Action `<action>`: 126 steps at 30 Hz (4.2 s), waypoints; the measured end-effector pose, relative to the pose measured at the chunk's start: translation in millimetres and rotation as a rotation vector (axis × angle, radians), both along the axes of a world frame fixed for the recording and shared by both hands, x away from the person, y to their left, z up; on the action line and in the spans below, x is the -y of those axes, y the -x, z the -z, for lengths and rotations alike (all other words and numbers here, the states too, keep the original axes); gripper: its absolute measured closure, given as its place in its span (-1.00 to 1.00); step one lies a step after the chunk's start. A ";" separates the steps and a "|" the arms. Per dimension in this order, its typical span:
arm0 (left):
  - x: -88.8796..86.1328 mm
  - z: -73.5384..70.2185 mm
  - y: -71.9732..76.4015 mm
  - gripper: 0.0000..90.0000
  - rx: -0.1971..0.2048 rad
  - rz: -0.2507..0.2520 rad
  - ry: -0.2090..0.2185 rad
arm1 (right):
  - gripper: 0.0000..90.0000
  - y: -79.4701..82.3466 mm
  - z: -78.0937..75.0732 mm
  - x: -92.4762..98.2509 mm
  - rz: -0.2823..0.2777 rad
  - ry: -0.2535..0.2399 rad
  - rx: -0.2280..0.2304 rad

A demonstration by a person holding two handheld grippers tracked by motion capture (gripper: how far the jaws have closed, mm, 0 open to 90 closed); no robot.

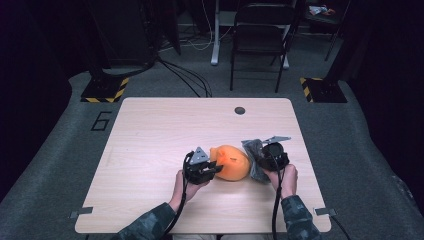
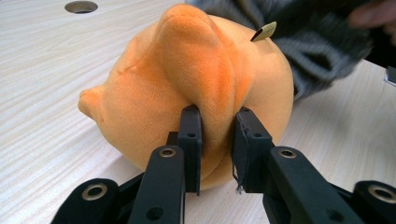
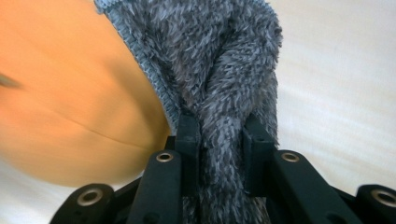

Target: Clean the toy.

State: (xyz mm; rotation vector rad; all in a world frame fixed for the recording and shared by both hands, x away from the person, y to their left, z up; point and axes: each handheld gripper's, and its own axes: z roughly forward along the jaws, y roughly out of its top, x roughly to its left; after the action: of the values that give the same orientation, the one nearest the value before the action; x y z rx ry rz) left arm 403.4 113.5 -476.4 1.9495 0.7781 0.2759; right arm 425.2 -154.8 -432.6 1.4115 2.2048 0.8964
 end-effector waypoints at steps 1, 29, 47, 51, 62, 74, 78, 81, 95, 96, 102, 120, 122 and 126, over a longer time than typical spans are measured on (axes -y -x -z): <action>0.0 0.0 -0.1 0.65 0.000 0.000 -0.001 | 0.62 2.8 -6.9 -2.0 -0.017 -0.006 0.021; 9.4 5.8 4.6 0.48 0.108 0.005 -0.115 | 0.62 9.1 -2.3 -36.3 -0.130 -0.034 0.013; 7.6 -9.7 8.4 0.74 0.021 -0.008 -0.028 | 0.62 26.2 -35.2 -48.9 -0.181 -0.063 0.104; 8.7 -10.0 9.2 0.73 0.021 0.012 -0.045 | 0.62 30.6 -29.2 -67.8 -0.219 -0.026 0.110; 5.4 -3.8 3.8 0.72 0.010 0.007 -0.039 | 0.63 17.5 -13.7 -48.0 -0.141 0.000 0.071; 4.8 -2.1 2.2 0.71 0.012 0.007 -0.036 | 0.63 3.2 6.2 -23.3 -0.070 0.006 0.000; 5.2 -1.7 2.4 0.71 0.009 0.008 -0.032 | 0.63 0.2 12.1 -19.6 -0.053 0.015 -0.017; 5.6 -1.5 2.6 0.71 0.010 0.007 -0.031 | 0.63 -1.3 15.7 -17.2 -0.040 0.012 -0.029; 1.5 -0.4 -0.1 0.71 0.004 -0.004 -0.021 | 0.63 -13.3 38.6 -0.6 0.024 0.067 -0.117; 1.3 -0.4 -0.3 0.71 0.004 -0.004 -0.020 | 0.63 -11.5 31.6 0.5 0.023 0.053 -0.097; 1.3 -0.4 -0.5 0.70 0.008 -0.006 -0.021 | 0.63 5.9 -13.9 -9.9 -0.043 -0.050 0.020; 12.9 2.4 7.9 0.34 0.157 0.014 -0.212 | 0.63 8.3 -2.6 -37.4 -0.105 -0.016 0.024; 12.3 2.9 7.4 0.56 0.157 0.016 -0.202 | 0.63 7.3 -3.5 -35.7 -0.115 -0.020 0.035; 8.7 0.1 6.1 0.71 0.136 0.003 -0.167 | 0.63 11.0 -12.0 -35.8 -0.111 -0.048 0.048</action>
State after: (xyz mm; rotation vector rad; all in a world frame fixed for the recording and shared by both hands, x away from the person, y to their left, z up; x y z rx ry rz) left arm 397.4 104.9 -476.5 2.0633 0.6817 0.4799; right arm 414.1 -119.0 -420.7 1.2849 2.2585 1.0168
